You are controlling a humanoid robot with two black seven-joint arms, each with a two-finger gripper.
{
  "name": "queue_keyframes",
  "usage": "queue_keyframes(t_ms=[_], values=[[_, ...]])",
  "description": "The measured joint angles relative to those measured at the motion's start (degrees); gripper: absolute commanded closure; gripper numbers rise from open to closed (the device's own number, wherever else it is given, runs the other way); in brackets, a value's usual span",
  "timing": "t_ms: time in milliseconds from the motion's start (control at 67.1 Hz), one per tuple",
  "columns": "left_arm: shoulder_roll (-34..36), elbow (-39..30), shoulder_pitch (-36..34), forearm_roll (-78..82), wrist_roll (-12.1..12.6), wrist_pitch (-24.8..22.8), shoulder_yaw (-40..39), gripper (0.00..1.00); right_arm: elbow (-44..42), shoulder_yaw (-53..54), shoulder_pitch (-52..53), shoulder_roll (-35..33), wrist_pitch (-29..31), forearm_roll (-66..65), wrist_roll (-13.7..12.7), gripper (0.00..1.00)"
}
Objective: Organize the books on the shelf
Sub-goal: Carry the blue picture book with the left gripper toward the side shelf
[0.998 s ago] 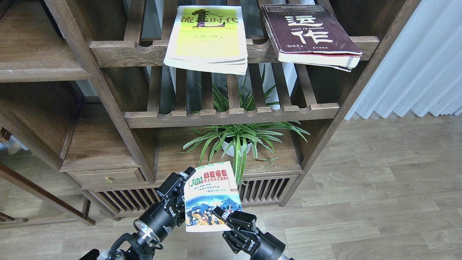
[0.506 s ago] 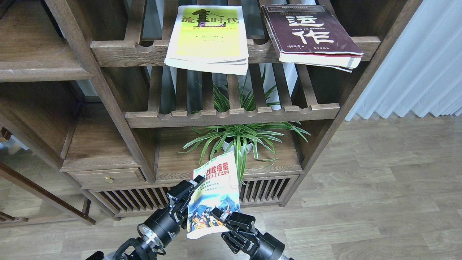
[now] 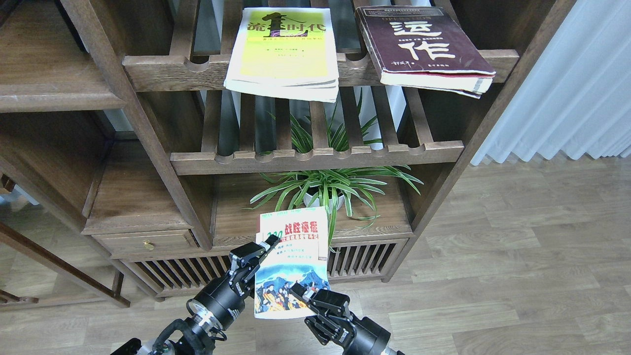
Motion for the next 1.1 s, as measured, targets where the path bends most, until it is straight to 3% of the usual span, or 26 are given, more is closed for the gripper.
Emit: queue_keyframes(t_ms=[268,283,462,1102], values=[[3.6,-0.8,0.2,0.8,1.8,0.0,0.5,1.0,-1.8,1.7,1.6,-0.1,-0.1,-1.5,-0.3,0.0],[6.0,-0.9,0.3,1.2,2.9,-0.1,0.6,1.0,-2.0,1.9,1.8,-0.2,-0.3,-1.4,-0.2,0.0],[16.9,-1.1,0.6,2.7,5.6,-0.2,0.9,1.0,-2.8,2.2,2.6,-0.2,-0.1,-1.1,0.0,0.0],[61.1,-17.1,2.4,3.4,7.9,0.0,-5.1,1.0,-5.6,1.9,4.0,-0.1,0.0,-1.3,-0.1,0.0]])
